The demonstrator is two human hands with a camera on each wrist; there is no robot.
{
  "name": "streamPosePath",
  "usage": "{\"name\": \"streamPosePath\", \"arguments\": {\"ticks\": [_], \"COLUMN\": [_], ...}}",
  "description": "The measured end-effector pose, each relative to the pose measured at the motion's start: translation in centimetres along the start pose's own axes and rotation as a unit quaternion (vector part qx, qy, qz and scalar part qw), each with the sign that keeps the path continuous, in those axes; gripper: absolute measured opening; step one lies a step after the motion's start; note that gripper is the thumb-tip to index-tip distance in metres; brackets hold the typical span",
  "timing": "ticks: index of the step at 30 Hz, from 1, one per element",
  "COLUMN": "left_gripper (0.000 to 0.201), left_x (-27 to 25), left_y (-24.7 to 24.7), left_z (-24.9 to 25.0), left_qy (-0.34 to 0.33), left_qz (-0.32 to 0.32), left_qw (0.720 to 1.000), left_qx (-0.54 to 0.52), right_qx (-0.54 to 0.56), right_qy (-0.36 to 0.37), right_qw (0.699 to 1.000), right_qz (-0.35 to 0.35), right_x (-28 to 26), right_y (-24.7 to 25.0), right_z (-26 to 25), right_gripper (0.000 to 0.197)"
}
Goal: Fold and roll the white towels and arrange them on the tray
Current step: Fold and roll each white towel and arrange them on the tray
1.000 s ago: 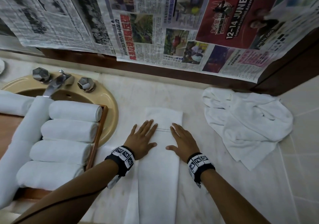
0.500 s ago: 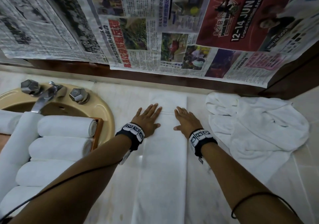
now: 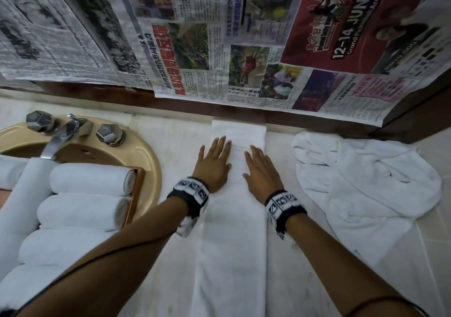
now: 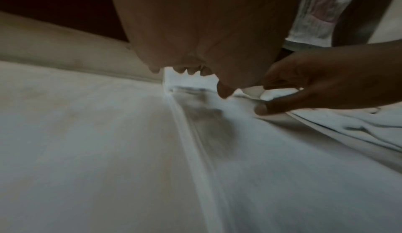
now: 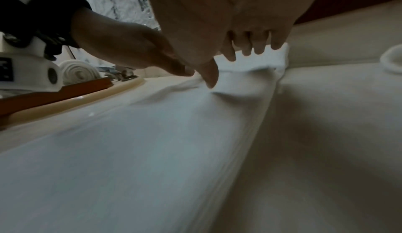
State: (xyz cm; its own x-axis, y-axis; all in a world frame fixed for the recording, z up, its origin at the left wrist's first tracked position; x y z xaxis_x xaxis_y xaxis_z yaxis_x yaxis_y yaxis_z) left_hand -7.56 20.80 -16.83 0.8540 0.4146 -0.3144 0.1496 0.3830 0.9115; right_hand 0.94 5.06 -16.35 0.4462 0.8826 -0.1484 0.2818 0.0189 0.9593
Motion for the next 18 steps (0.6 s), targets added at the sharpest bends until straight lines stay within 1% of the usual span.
{"name": "streamPosePath", "arguments": {"ticks": [2, 5, 7, 9, 11, 13, 15, 16, 18], "left_gripper": [0.064, 0.061, 0.061, 0.062, 0.064, 0.065, 0.065, 0.064, 0.061], "left_x": [-1.5, -2.1, -2.0, -2.2, -2.4, -2.6, -2.6, -2.6, -3.0], "left_y": [-1.8, -3.5, -3.7, -3.6, -3.2, -2.9, -2.9, -3.0, -3.7], "left_z": [0.3, -0.5, -1.4, -2.4, -3.0, -3.0, -2.0, -1.4, -0.5], "left_qy": [-0.019, -0.033, -0.036, -0.025, 0.002, 0.025, 0.027, 0.015, -0.019], "left_qz": [0.013, -0.013, -0.017, -0.017, -0.018, -0.013, -0.009, -0.01, -0.017], "left_qw": [1.0, 0.999, 0.999, 0.999, 0.999, 0.999, 0.999, 1.0, 0.999], "left_qx": [-0.009, 0.006, 0.029, 0.044, 0.042, 0.038, 0.028, 0.021, 0.023], "right_qx": [0.009, 0.002, -0.013, -0.021, -0.009, 0.012, 0.016, 0.013, 0.019], "right_qy": [0.009, 0.005, 0.0, -0.014, -0.052, -0.08, -0.065, -0.047, -0.022], "right_qw": [1.0, 0.998, 0.998, 0.997, 0.995, 0.993, 0.996, 0.998, 0.998], "right_qz": [-0.005, -0.056, -0.065, -0.074, -0.088, -0.081, -0.05, -0.04, -0.053], "right_x": [-1.3, -2.1, -2.6, -3.0, -3.3, -3.3, -2.8, -2.7, -2.6], "right_y": [-1.3, -2.7, -3.0, -3.1, -2.8, -2.5, -2.1, -2.2, -2.5], "right_z": [-0.5, -0.3, 0.3, 0.6, 0.6, 0.1, -0.7, -1.0, -1.2], "right_gripper": [0.061, 0.06, 0.06, 0.062, 0.062, 0.061, 0.059, 0.059, 0.06]}}
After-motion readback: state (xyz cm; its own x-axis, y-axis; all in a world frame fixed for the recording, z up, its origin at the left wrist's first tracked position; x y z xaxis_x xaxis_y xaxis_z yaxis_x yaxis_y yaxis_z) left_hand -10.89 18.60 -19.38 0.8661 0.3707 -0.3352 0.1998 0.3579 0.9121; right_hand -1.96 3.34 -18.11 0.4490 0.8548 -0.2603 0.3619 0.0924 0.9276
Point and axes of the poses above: each hand's wrist, its own x-axis towards the middle knuckle, its own y-axis out of the back of the hand, z = x × y, the point moved 1 cm from there along x, towards the middle knuckle, and after that the axes turned 10 degrees about y, right-handed, at the moved point
